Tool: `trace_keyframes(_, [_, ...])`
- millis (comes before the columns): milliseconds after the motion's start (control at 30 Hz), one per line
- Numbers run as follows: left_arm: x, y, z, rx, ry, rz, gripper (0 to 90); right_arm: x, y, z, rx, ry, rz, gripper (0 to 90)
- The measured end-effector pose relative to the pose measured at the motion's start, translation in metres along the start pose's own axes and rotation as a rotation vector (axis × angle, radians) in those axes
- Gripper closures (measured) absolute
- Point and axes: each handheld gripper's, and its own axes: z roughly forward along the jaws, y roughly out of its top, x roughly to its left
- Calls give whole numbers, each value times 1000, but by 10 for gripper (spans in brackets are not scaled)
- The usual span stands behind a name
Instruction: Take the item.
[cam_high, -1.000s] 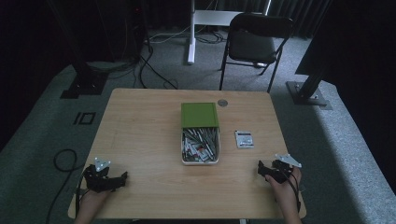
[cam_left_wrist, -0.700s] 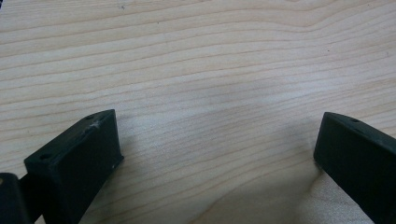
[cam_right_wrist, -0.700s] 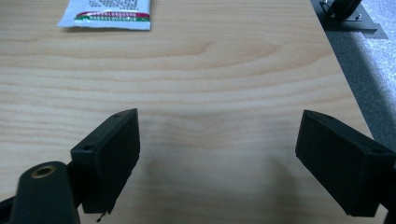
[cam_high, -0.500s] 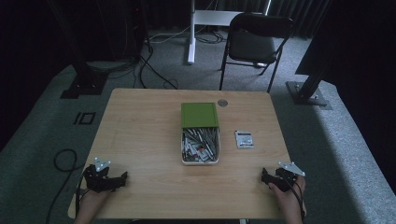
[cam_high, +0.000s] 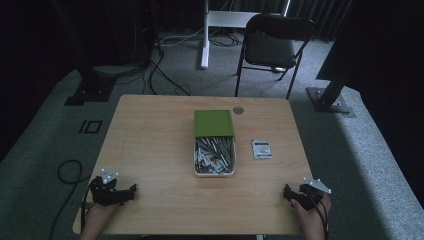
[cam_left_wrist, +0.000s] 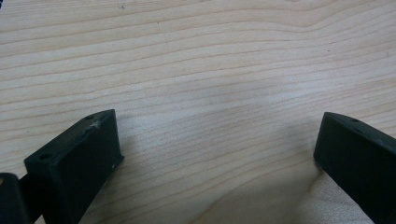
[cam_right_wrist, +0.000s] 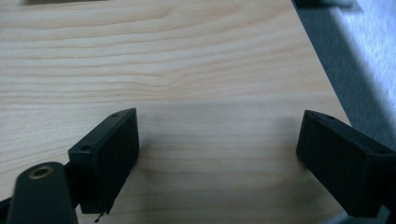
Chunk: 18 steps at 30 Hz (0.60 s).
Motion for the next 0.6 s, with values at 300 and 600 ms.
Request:
trace_keyframes(300, [0, 0, 0, 0, 0, 0, 13, -1, -1, 0, 0, -14, 15, 126])
trace_keyframes(600, [0, 0, 0, 0, 0, 0, 13, -1, -1, 0, -1, -13, 15, 125])
